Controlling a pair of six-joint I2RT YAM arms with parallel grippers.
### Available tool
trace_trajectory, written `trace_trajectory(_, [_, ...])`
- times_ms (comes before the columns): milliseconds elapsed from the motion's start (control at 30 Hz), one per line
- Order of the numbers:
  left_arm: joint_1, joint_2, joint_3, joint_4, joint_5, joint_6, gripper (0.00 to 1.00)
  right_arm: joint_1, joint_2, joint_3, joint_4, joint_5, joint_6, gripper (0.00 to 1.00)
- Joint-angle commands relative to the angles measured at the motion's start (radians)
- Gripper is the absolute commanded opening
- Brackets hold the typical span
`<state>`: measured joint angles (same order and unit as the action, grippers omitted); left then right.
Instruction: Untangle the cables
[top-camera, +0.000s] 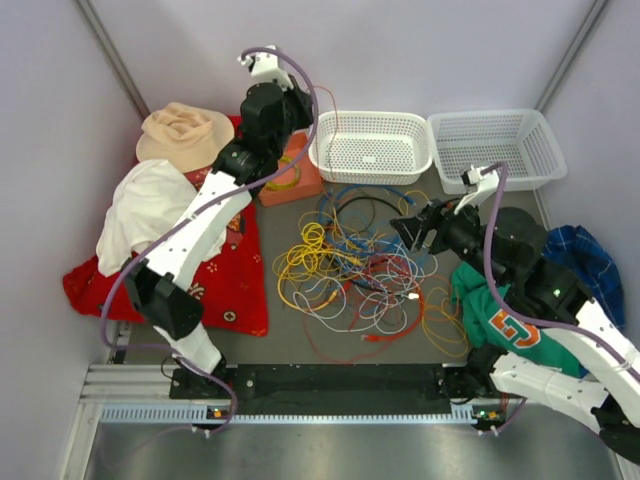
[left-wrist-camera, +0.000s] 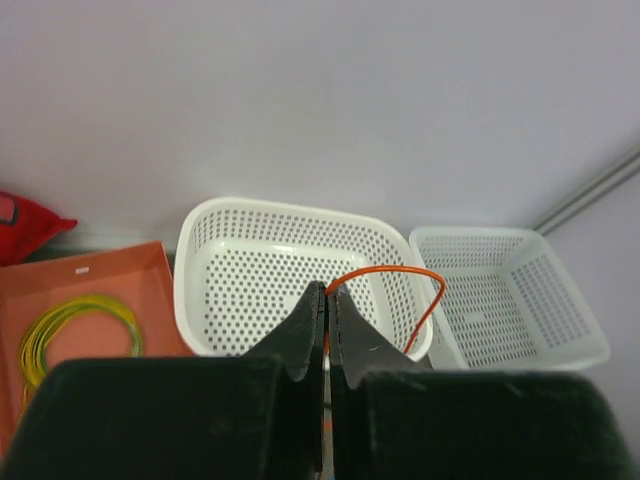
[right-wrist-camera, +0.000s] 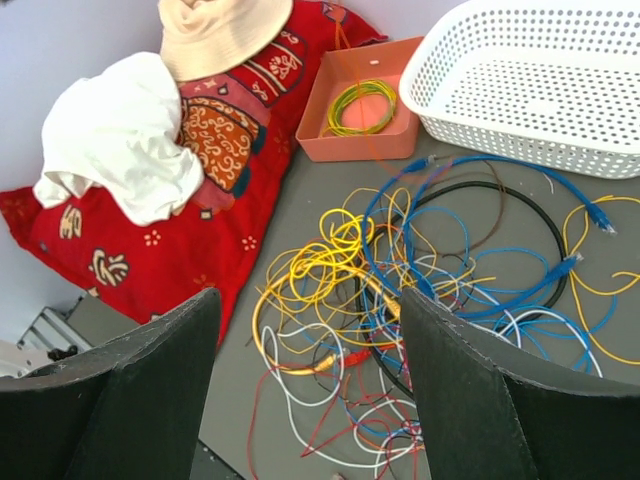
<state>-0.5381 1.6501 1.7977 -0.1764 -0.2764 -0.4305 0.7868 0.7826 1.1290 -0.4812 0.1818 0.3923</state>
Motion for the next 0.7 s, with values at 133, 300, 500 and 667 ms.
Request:
trace_trajectory(133, [0.114,0.235,0.374,0.14,0.094,-0.057,0.0,-0.008,0.037,0.049,0.041,0.028,-0.026,0.72])
trace_trajectory(300, [0.145,0.385,0.5,0.302,0.25,-0.169,0.0,-0.006,0.029,0.014,0.062,0.071,-0.027,0.72])
trace_trajectory(500, [0.144,0.56,0.551,0.431,0.384,-0.309,0.0,-0.008,0.01,-0.021,0.087,0.131,-0.033,0.72])
trace_trajectory(667, [0.135,0.687,0.552,0.505,0.388,-0.312,0.0,-0.006,0.0,-0.037,0.084,0.139,-0.024,0.72])
